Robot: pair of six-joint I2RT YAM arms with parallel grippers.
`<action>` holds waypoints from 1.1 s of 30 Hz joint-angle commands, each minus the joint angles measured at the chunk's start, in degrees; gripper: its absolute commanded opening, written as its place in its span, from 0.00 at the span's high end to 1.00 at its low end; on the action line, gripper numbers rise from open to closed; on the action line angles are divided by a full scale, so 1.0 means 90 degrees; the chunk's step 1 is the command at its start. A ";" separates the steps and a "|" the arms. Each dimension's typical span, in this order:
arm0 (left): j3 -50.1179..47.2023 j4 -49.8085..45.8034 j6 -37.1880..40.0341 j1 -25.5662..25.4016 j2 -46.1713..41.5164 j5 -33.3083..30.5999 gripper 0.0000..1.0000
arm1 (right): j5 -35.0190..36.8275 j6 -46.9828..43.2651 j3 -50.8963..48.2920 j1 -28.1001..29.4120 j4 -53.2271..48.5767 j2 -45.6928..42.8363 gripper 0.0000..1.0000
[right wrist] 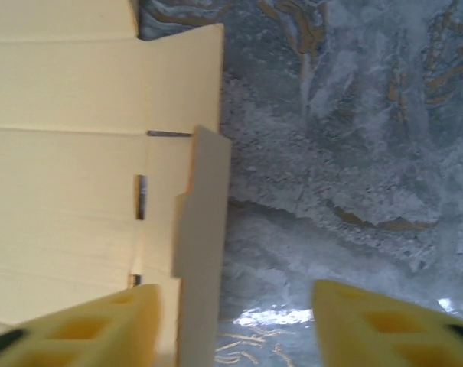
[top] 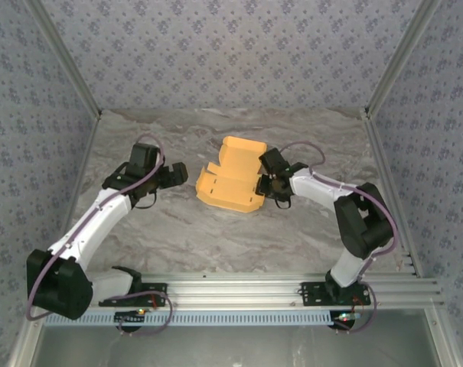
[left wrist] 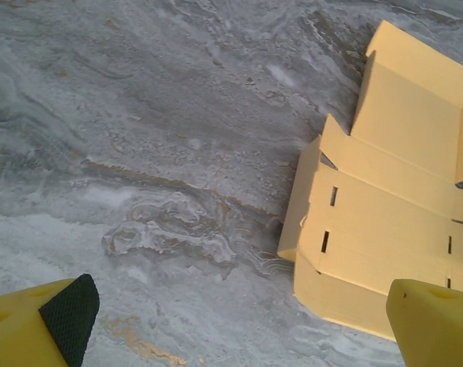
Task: Fold the paper box
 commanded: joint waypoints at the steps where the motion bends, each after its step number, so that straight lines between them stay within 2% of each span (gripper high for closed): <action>1: 0.0121 -0.0066 -0.0134 0.0012 -0.0229 -0.0262 0.01 | 0.0286 -0.0302 0.0289 -0.0164 -0.0505 0.0033 0.73; 5: 0.0172 -0.0130 -0.0147 0.0017 -0.0330 -0.0234 0.01 | -0.0055 -0.1591 0.0365 -0.0504 -0.0477 0.0070 1.00; 8: 0.0218 -0.0062 -0.0135 0.0024 -0.0385 -0.0209 0.01 | 0.0060 -0.2797 0.0510 -0.0469 -0.0488 -0.0064 1.00; 13: 0.0478 -0.0010 -0.0034 0.0017 -0.0376 -0.0071 0.01 | -0.0246 -0.4791 0.1014 -0.0372 -0.0632 -0.0157 1.00; 19: 0.0640 0.0470 0.0409 0.0017 -0.0451 0.0303 0.01 | 0.0217 -0.6373 0.1730 -0.0269 -0.0898 0.0041 1.00; 24: 0.0816 0.0505 0.0715 0.0017 -0.0524 0.0205 0.01 | -0.0007 -0.8790 0.2102 -0.0029 -0.1623 0.0342 0.99; 28: 0.0780 0.0448 0.0750 0.0017 -0.0483 0.0273 0.01 | 0.0734 -0.9881 0.2423 0.0145 -0.1674 0.0678 0.94; 31: 0.0584 0.0540 0.0532 0.0017 -0.0422 0.0392 0.01 | 0.1596 -0.9699 0.2569 0.0246 -0.1041 0.0870 0.78; 32: 0.0523 0.0584 0.0420 0.0017 -0.0374 0.0455 0.01 | 0.1632 -0.9424 0.2751 0.0206 -0.1124 0.0957 0.62; 33: 0.0463 0.0609 0.0314 0.0017 -0.0325 0.0539 0.01 | 0.1501 -0.9114 0.2957 0.0144 -0.1304 0.1017 0.01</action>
